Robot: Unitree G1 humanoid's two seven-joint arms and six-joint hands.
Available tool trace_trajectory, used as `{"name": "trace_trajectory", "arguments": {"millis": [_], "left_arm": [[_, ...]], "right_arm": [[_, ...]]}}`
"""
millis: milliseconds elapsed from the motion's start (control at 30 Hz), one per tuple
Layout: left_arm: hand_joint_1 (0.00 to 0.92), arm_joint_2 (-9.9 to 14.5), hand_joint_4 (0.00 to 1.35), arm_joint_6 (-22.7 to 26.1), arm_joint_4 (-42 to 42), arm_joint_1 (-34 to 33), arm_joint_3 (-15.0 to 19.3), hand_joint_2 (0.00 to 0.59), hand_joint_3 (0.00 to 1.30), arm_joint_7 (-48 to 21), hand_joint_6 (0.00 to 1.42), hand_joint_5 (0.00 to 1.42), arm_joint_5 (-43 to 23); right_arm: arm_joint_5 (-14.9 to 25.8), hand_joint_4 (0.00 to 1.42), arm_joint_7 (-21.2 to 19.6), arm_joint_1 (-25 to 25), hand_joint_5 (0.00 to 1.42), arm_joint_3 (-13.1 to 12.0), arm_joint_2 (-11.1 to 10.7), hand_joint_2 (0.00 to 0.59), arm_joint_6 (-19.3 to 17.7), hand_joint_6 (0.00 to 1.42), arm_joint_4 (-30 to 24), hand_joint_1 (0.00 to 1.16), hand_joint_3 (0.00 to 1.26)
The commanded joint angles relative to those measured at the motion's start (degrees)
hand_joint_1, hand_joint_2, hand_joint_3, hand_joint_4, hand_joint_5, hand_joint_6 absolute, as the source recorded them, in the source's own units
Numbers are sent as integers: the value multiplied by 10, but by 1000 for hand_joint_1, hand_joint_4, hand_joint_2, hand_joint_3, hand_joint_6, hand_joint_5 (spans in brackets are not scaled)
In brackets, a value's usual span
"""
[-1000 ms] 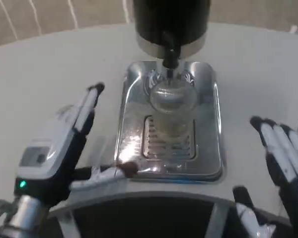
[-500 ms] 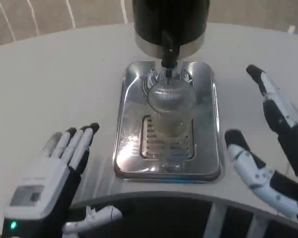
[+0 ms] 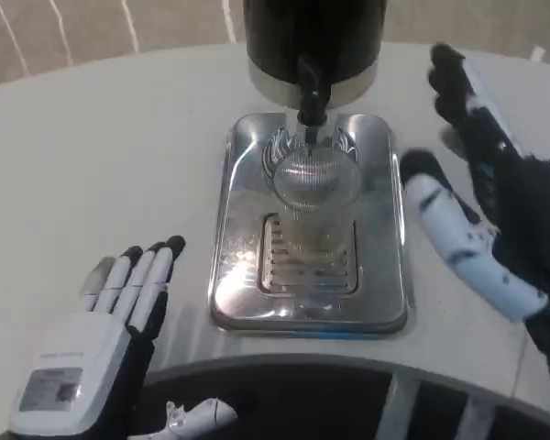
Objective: Grasp the cup under the faucet to collect the drink, then remove the cup.
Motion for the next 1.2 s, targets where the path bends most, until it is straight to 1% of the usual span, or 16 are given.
{"name": "trace_trajectory", "arguments": {"millis": [33,133,167,233,400,433,467,500,533,600,667,833,967,1067,1200], "left_arm": [[0,-7,0,-8,-4,12,6,83,0,12,0,0,3],[0,-11,0,-8,-6,15,8,84,0,14,0,0,4],[0,-13,0,-7,-7,16,8,84,0,14,0,0,5],[0,-14,0,-7,-8,19,7,85,0,13,0,0,6],[0,-16,0,-7,-10,25,7,87,0,9,0,0,7],[0,-17,0,-7,-11,25,8,87,0,9,0,0,6],[0,-17,0,-7,-12,26,9,87,0,8,0,0,6],[0,-18,0,-7,-12,27,10,87,0,8,0,0,5],[0,-18,0,-7,-13,29,11,88,0,8,0,0,5],[0,-18,0,-7,-14,33,13,88,0,8,0,0,4],[0,-18,0,-7,-14,34,14,88,0,8,0,0,3],[0,-21,0,-9,-14,36,17,88,0,10,0,0,2],[0,-24,0,-8,-14,36,19,89,0,9,0,0,2],[0,-25,0,-7,-12,38,22,89,0,7,0,0,0],[0,-25,0,-8,-9,40,24,96,0,7,0,0,-1]], "right_arm": [[39,0,-11,-38,0,3,4,566,35,0,13,381,0],[77,0,-21,-55,0,-6,13,567,61,0,31,382,0],[86,0,-25,-58,0,-9,13,567,66,0,35,381,0],[94,0,-37,-72,0,-7,11,569,62,0,52,379,0],[112,0,-61,-113,0,2,7,565,62,0,83,368,0],[116,0,-63,-127,0,3,6,553,64,0,93,351,0],[120,0,-65,-141,0,5,5,551,67,0,102,346,0],[124,0,-68,-154,0,7,2,562,68,0,111,325,0],[128,0,-69,-169,0,11,0,551,70,0,119,306,0],[133,0,-70,-189,0,19,-4,548,72,0,131,298,0],[136,0,-70,-199,0,26,-8,534,74,0,137,278,0],[143,0,-67,-227,0,42,-20,534,82,0,162,270,0],[149,0,-69,-239,0,51,-27,535,86,0,175,265,0],[151,0,-69,-233,0,62,-30,545,89,0,169,241,0],[155,0,-69,-226,0,65,-33,543,87,0,171,236,0]]}}
